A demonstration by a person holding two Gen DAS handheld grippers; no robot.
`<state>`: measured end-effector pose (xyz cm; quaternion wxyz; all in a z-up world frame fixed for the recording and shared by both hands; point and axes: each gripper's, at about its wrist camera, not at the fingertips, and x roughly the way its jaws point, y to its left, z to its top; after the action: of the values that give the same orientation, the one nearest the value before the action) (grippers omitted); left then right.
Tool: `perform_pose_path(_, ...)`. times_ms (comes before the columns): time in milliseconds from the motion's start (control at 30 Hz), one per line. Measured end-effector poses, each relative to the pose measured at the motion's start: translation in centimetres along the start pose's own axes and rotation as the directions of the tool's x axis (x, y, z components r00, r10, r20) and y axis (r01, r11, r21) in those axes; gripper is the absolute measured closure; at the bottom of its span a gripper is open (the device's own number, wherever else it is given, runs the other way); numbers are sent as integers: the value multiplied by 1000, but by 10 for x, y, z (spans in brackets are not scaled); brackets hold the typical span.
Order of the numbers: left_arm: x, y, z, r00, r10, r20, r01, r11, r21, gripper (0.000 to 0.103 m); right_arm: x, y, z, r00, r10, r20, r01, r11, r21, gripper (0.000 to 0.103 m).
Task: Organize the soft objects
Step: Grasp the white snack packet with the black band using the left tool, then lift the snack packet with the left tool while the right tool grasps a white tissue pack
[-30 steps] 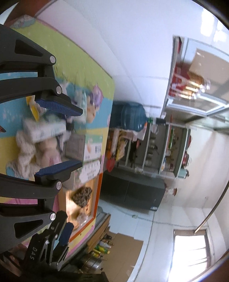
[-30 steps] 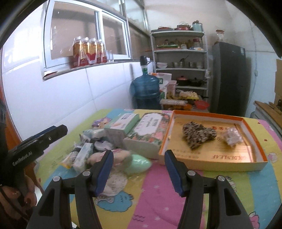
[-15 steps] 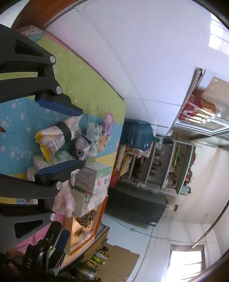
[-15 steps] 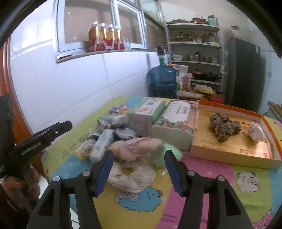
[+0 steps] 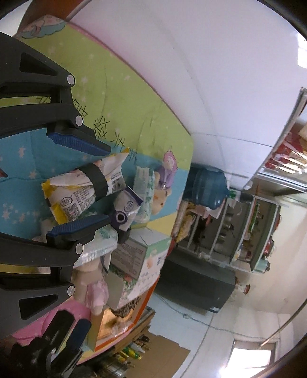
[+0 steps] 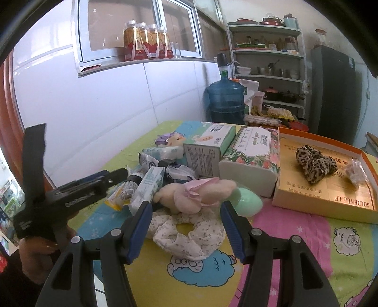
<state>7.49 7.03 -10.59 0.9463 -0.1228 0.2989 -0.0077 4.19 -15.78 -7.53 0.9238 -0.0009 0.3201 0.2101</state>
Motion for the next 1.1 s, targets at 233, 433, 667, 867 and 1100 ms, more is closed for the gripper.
perform_pose_path(233, 22, 1, -2, 998, 31, -58, -32, 999, -26, 49, 1, 2, 1, 1000, 25, 10, -25, 1000, -7, 43)
perform_pose_path(433, 36, 0, -4, 995, 16, -99, -20, 999, -46, 45, 1, 2, -1, 999, 47, 22, -47, 999, -6, 43)
perform_pose_path(667, 49, 1, -8, 990, -17, -141, 6, 997, -81, 46, 0, 2, -1, 997, 75, 33, -75, 997, -12, 43)
perform_pose_path(867, 48, 5, -8, 992, -13, -122, 2, 996, -90, 53, 2, 10, -1, 994, 106, 29, -105, 994, -33, 43)
perform_pose_path(1100, 26, 18, -6, 998, 20, -61, -26, 995, -101, 54, 16, 24, 2, 984, 179, 2, -179, 984, -22, 53)
